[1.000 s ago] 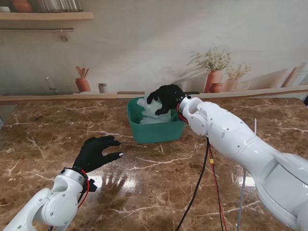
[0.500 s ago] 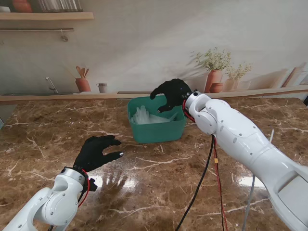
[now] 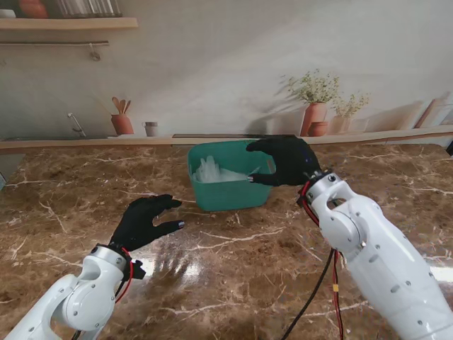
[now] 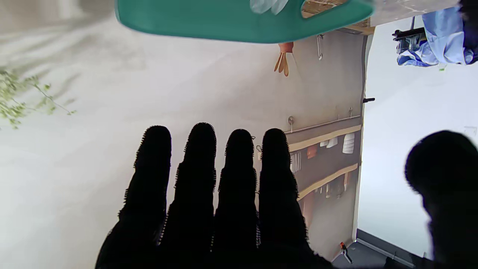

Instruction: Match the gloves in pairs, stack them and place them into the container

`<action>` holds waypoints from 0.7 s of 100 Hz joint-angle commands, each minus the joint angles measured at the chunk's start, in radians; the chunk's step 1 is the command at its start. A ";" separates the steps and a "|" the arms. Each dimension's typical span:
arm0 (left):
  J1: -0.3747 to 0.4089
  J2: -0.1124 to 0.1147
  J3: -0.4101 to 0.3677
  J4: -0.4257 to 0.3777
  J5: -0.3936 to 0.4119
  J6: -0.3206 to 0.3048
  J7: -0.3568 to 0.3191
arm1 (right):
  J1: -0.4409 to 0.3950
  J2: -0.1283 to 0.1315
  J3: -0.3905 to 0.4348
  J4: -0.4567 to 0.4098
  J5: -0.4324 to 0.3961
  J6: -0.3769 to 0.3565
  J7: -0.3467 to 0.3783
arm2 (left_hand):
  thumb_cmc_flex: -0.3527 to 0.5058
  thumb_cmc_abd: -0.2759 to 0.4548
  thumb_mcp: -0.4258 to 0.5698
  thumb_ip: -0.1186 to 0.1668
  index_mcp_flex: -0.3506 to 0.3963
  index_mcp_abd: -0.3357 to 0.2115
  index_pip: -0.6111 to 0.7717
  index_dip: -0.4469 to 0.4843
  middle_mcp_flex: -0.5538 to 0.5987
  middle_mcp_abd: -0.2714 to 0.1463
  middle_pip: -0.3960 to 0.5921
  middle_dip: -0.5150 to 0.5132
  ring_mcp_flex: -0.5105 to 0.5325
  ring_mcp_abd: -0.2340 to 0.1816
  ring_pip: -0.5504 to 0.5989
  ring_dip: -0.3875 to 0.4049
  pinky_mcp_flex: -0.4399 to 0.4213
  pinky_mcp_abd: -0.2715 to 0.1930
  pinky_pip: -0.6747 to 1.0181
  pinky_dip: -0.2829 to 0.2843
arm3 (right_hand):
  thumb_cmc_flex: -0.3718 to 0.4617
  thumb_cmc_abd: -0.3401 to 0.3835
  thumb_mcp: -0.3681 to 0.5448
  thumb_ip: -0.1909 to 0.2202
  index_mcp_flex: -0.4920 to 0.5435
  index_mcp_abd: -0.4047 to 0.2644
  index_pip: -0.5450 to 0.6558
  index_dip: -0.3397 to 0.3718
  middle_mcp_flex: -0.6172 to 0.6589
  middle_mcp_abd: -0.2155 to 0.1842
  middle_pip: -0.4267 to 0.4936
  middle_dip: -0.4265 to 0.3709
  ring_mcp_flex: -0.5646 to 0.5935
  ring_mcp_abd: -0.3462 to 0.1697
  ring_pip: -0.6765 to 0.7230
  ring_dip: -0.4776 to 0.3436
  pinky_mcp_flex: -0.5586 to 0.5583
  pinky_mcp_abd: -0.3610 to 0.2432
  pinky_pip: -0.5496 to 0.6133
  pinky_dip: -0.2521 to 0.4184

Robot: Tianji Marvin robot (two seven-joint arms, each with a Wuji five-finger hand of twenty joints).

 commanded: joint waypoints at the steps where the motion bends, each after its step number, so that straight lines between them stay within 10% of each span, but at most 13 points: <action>1: 0.004 -0.003 0.004 -0.002 0.003 -0.015 0.003 | -0.074 0.007 0.007 0.007 0.012 0.001 -0.020 | -0.024 0.056 -0.051 0.034 -0.059 0.010 -0.046 -0.024 -0.046 -0.023 -0.017 -0.013 -0.052 -0.049 -0.032 -0.023 0.008 -0.068 -0.035 -0.046 | -0.067 0.040 -0.003 0.044 -0.040 0.034 -0.036 -0.027 -0.030 0.027 -0.026 -0.038 -0.042 -0.012 -0.018 -0.037 -0.014 -0.042 -0.039 -0.046; 45: -0.015 -0.008 0.040 0.009 -0.035 -0.093 0.022 | -0.347 -0.026 0.098 -0.011 0.103 0.002 -0.188 | -0.160 0.174 -0.080 0.045 -0.146 0.012 -0.106 -0.056 -0.118 -0.044 -0.051 -0.031 -0.090 -0.067 -0.047 -0.043 0.009 -0.075 -0.002 -0.068 | -0.190 0.312 -0.108 0.056 -0.286 0.206 -0.219 -0.134 -0.188 0.106 -0.071 -0.126 -0.167 0.013 -0.045 -0.088 -0.095 -0.057 -0.086 -0.133; 70: -0.038 -0.014 0.062 0.032 -0.055 -0.123 0.045 | -0.393 -0.036 0.123 -0.015 0.158 -0.042 -0.200 | -0.202 0.197 -0.079 0.049 -0.179 0.007 -0.122 -0.067 -0.156 -0.061 -0.064 -0.040 -0.122 -0.096 -0.068 -0.059 0.014 -0.101 -0.017 -0.096 | -0.174 0.324 -0.130 0.054 -0.250 0.197 -0.190 -0.129 -0.178 0.109 -0.071 -0.137 -0.178 0.018 -0.046 -0.094 -0.106 -0.052 -0.091 -0.142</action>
